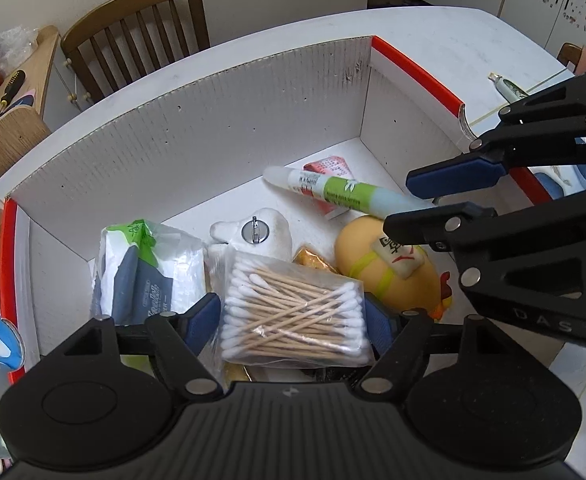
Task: Organize objects
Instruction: 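Lower the cotton-swab bag and glue stick into the box and open both grippers, then move both grippers back to the correction tape and round tin lid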
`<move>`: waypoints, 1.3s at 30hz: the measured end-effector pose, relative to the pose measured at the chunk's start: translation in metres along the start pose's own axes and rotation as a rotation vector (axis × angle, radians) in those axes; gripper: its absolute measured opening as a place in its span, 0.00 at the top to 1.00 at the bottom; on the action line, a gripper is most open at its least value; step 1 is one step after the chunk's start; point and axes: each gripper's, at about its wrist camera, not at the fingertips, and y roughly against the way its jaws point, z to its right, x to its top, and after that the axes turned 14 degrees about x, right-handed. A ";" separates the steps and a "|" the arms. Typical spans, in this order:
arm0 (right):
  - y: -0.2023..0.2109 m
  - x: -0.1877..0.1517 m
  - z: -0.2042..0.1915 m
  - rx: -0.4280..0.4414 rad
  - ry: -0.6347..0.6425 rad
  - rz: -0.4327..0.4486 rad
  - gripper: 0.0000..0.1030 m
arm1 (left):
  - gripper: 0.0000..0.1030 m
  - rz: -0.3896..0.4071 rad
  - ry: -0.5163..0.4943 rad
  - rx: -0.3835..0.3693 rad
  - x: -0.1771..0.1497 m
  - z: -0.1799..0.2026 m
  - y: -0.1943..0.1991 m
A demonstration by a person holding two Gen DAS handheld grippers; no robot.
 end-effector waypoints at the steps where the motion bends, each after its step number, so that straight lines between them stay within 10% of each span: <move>1: 0.001 -0.001 0.000 -0.001 -0.005 0.002 0.75 | 0.26 0.002 0.001 0.004 0.000 0.000 0.000; 39: 0.148 -0.060 0.031 0.150 -0.013 0.205 0.52 | 0.23 0.224 0.309 0.077 -0.009 0.042 0.121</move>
